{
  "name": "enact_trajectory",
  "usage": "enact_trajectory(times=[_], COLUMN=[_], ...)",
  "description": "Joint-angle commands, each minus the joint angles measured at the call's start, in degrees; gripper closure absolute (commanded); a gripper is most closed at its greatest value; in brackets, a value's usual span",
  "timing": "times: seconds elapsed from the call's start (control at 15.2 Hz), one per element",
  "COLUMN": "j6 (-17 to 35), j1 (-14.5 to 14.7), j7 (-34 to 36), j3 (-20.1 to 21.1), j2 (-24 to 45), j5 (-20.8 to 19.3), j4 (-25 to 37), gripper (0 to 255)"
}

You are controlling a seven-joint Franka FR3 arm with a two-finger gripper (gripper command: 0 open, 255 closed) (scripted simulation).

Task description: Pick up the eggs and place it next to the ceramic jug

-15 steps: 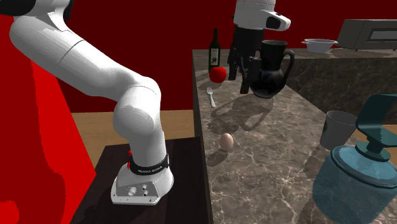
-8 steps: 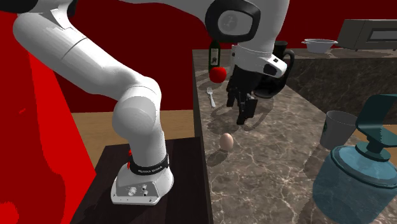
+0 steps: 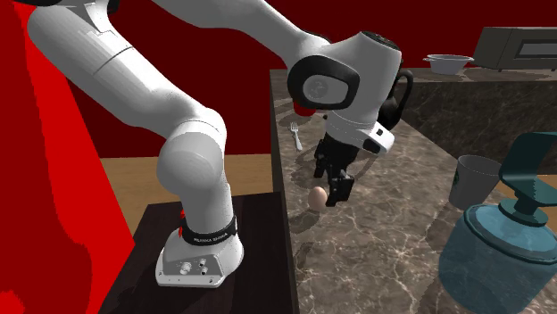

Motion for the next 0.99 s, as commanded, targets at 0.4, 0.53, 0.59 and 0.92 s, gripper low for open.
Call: enact_trajectory(times=[0.4,0.53,0.59,0.92], j6=[5.84,5.84,5.84,5.82], j1=[0.58,0.58,0.58,0.57], j7=[-0.4,-0.4,-0.4,-0.4], j3=[0.0,0.0,0.0,0.0], j2=[2.43,2.43,2.43,2.42], j5=[0.67,0.67,0.67,0.67], j4=[-3.38,-3.37,-3.37,-3.37], gripper=[0,0,0,255])
